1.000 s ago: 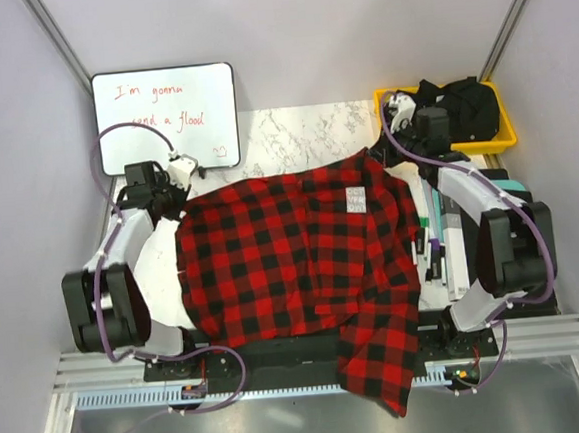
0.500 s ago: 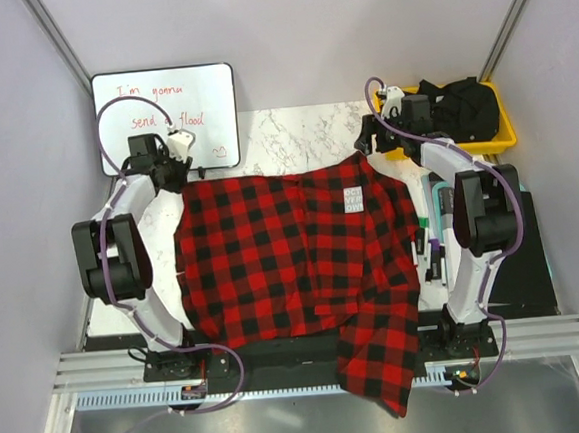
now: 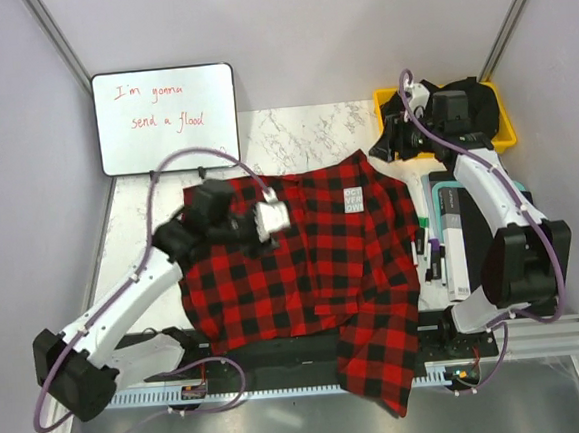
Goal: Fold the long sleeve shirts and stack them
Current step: Flatten the shirt out, then fold the shirt
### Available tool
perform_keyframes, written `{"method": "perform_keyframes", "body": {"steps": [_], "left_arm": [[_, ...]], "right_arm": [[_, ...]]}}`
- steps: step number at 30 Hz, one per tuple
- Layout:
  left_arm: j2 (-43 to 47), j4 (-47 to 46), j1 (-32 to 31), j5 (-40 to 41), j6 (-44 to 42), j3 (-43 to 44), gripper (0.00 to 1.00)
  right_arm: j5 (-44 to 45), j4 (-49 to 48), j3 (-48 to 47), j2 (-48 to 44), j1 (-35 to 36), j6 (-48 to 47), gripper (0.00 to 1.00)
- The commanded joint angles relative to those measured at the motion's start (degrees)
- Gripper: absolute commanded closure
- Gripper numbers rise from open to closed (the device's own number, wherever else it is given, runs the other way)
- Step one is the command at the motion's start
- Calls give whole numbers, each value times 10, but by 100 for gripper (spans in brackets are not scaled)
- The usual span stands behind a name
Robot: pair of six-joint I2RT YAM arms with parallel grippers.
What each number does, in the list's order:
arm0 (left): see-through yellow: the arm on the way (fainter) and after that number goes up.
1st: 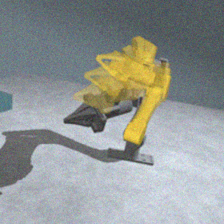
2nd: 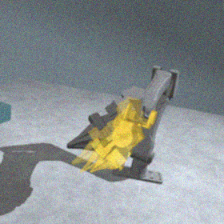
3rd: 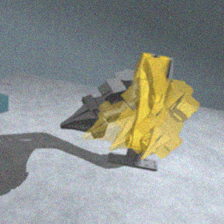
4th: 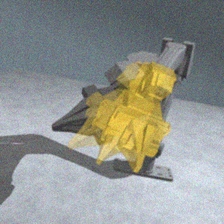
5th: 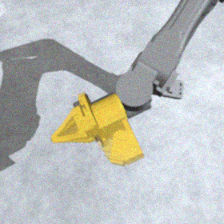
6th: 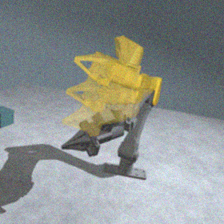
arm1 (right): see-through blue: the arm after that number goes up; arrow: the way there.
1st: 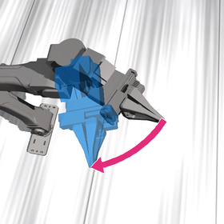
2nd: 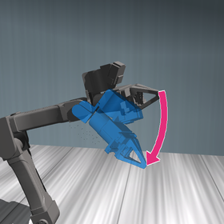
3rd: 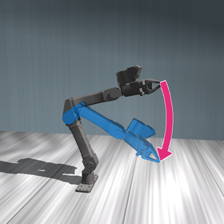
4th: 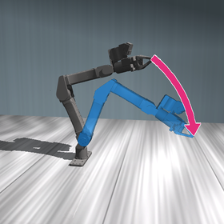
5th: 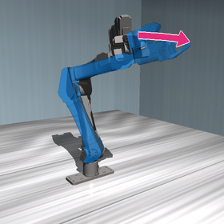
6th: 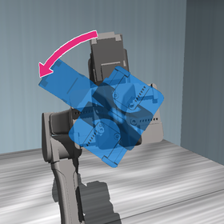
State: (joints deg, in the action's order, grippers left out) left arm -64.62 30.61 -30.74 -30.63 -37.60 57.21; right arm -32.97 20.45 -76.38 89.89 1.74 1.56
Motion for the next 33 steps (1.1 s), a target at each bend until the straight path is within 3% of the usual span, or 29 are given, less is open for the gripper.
{"method": "perform_keyframes", "body": {"steps": [1, 4, 7, 12, 18, 25, 33], "left_arm": [[4, 9, -177, 11, 16, -79, 42], [-27, -71, -271, 61, 27, -120, 44], [-66, -121, -316, 89, 32, -143, 44], [-146, -148, -324, 137, 25, -155, 48], [-143, -58, -188, 116, -73, -180, 51], [-113, 38, -100, 127, -192, -231, 51], [-125, 52, 58, 172, -324, -288, 51]], "right_arm": [[-84, 74, 76, -44, 1, 10, 42], [-81, 116, 87, -47, -13, -11, 50], [-59, 181, 69, -29, -38, -65, 56], [14, 258, 55, -16, -50, -138, 58], [44, 289, 44, 9, -51, -198, 60], [45, 282, 63, 61, -4, -210, 65], [86, 272, 73, 114, 39, -220, 69]]}}
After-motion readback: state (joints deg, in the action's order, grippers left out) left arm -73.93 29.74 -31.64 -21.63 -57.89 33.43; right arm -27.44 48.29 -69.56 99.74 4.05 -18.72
